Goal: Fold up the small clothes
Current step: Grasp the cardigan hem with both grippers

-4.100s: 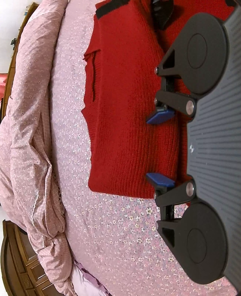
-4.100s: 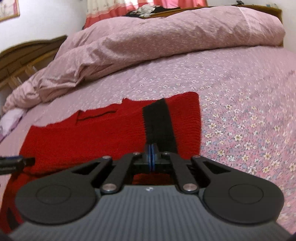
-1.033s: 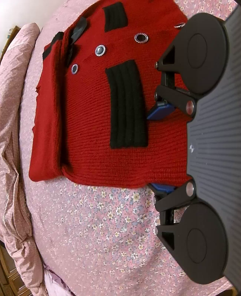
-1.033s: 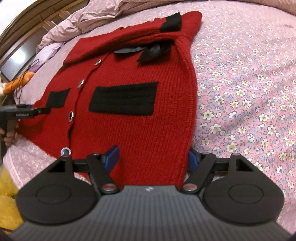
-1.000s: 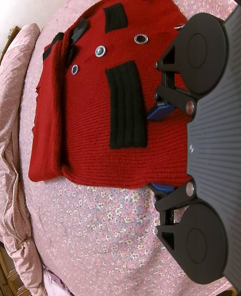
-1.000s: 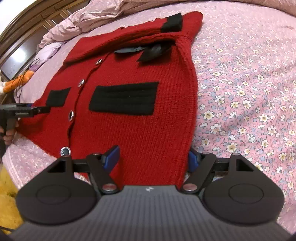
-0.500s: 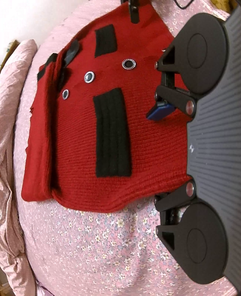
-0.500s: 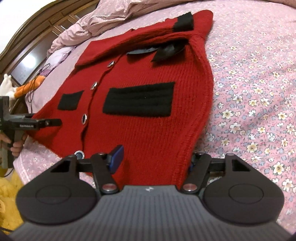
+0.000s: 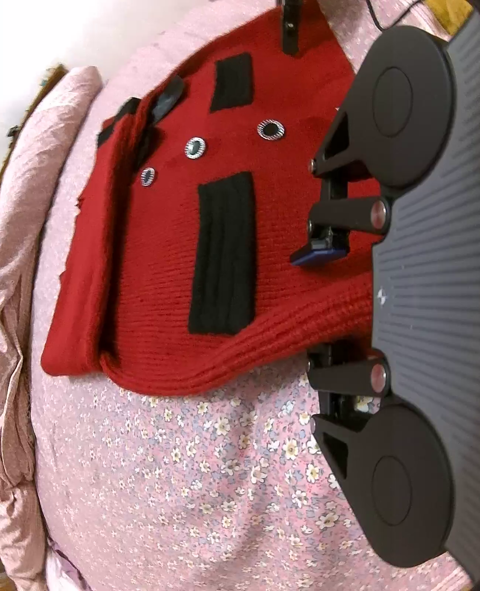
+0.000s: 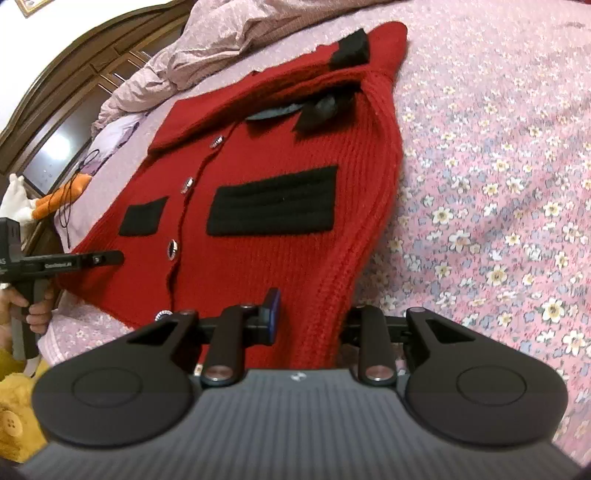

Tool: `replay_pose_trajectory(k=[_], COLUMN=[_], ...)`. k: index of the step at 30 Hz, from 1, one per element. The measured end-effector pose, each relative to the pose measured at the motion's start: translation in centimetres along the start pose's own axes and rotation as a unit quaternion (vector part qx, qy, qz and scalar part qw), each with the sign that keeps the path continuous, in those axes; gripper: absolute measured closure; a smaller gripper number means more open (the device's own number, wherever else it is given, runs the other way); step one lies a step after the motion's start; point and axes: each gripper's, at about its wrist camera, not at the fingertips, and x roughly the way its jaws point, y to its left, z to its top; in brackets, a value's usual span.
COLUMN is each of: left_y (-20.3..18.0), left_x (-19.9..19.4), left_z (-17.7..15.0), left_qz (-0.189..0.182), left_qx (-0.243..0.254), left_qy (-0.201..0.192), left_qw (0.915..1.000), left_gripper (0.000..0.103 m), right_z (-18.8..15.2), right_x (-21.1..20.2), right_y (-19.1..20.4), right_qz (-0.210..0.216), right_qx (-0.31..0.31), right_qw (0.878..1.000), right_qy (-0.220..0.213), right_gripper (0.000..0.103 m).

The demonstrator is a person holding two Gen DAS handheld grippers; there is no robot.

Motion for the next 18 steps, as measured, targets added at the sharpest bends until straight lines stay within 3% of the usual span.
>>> replay_pose_trajectory(k=[4, 13, 15, 18], left_y=[-0.9, -0.6, -0.4, 0.1], left_x=[0.7, 0.8, 0.7, 0.0], left_z=[0.2, 0.2, 0.2, -0.1], left_qz=[0.011, -0.002, 0.000, -0.002], left_qx=[0.030, 0.039, 0.030, 0.015], left_qy=[0.014, 0.024, 0.017, 0.005], left_qw=[0.9994, 0.9989, 0.9994, 0.9999], left_gripper=[0.060, 0.060, 0.064, 0.067], right_z=[-0.1, -0.1, -0.1, -0.1], right_x=[0.5, 0.5, 0.3, -0.1], right_y=[0.2, 0.5, 0.6, 0.8], right_qz=[-0.004, -0.009, -0.009, 0.000], right_qx=[-0.005, -0.014, -0.018, -0.017], right_qw=[1.000, 1.000, 1.000, 1.000], right_qy=[0.012, 0.011, 0.006, -0.005], right_gripper=[0.074, 0.075, 0.075, 0.084])
